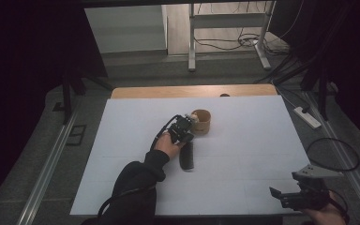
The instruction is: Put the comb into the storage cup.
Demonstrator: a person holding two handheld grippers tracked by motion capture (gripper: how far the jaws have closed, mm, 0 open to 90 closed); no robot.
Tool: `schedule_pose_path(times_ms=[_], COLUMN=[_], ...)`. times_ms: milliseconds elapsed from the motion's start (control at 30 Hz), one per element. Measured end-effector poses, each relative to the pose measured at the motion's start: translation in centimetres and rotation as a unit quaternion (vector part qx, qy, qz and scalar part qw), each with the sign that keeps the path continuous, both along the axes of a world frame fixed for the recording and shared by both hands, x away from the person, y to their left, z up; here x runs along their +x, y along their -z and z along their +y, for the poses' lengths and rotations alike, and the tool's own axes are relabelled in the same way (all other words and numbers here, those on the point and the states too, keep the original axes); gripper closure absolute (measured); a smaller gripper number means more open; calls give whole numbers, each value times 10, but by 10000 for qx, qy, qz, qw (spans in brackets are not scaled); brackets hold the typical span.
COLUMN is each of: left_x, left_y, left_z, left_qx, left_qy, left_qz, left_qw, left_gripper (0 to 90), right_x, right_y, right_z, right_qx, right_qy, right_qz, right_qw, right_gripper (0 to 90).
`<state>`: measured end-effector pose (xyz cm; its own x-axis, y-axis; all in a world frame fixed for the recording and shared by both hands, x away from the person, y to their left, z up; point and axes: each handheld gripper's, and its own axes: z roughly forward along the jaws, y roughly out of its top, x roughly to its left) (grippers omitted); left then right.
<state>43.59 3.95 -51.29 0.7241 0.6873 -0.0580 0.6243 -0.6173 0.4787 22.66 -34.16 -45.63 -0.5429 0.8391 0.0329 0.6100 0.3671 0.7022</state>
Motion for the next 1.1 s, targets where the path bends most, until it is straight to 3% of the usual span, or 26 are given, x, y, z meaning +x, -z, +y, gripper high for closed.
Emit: schedule_pose_path(times_ms=[500, 733, 1100], left_x=[5, 7, -2], left_y=[1, 1, 2], left_z=[32, 52, 84], left_qx=[-28, 81, 152], left_qy=[-367, -468, -607], left_qz=[80, 57, 174], left_qw=[9993, 9989, 9979], left_gripper=[887, 887, 886], right_x=[0, 0, 0], right_y=[0, 0, 0], right_z=[0, 0, 1], right_qx=[-14, -16, -35], right_qy=[-9, -16, -14], right_qz=[-16, -17, -5], right_qw=[10000, 10000, 10000], right_gripper=[8, 9, 9])
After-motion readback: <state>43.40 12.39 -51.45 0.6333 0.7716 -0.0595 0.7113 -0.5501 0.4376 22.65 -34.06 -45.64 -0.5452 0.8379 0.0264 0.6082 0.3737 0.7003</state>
